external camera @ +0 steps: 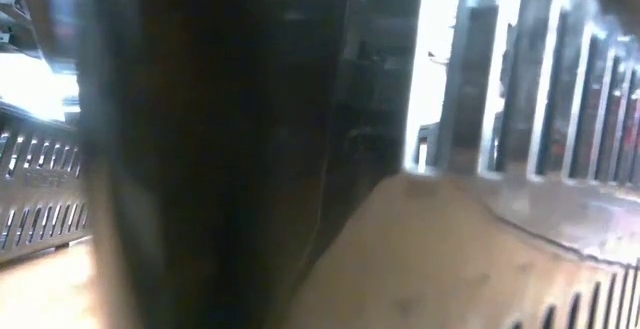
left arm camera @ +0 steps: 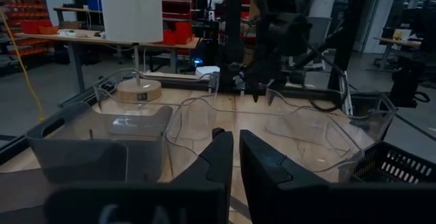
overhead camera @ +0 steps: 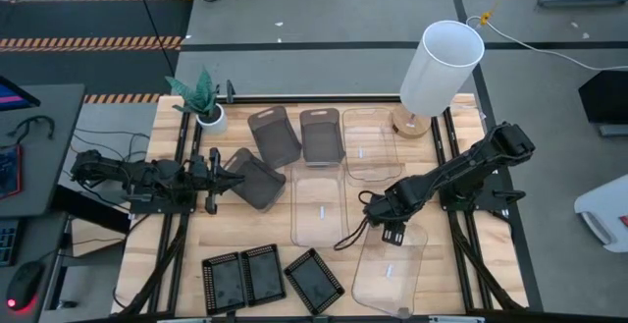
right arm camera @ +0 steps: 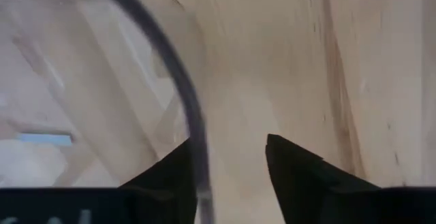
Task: Stack baskets by color
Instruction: Stack the bottom right transparent bin on the top transparent bin
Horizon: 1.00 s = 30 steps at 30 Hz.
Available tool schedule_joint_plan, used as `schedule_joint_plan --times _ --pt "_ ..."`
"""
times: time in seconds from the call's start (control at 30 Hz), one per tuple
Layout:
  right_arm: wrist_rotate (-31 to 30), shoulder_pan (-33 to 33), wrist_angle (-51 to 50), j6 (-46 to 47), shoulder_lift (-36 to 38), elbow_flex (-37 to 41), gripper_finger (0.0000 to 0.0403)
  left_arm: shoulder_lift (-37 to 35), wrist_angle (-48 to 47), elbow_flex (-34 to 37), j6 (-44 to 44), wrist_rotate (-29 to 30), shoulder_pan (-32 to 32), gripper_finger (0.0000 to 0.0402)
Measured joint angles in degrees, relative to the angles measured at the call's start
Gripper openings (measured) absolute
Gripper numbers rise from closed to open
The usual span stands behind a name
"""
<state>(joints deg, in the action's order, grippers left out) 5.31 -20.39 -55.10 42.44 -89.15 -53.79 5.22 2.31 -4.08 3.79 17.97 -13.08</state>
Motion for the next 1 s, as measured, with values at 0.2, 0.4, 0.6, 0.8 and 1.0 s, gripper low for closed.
schedule_joint_plan --times 0.2,0.4,0.6,0.8,1.0 --pt "1.78 0.38 0.25 0.46 0.67 0.69 0.0104 0.00 0.00 0.00 -0.02 0.01 0.00 0.0032" --pt "1.86 0.38 0.13 0.43 0.56 0.69 0.0017 0.01 0.00 0.00 0.01 -0.01 0.00 0.0029" --pt "0.73 1.06 -5.51 -3.97 1.49 -0.49 0.0013 0.00 0.00 0.00 -0.02 0.00 0.00 0.0036" --pt "-0.82 5.68 -5.57 -17.38 8.44 -1.94 0.0006 0.00 0.00 0.00 -0.02 -0.01 0.00 0.0029" --pt "1.22 14.01 -13.98 -25.00 14.01 -9.19 0.0004 0.02 -0.02 0.00 0.03 0.01 0.00 0.0027"
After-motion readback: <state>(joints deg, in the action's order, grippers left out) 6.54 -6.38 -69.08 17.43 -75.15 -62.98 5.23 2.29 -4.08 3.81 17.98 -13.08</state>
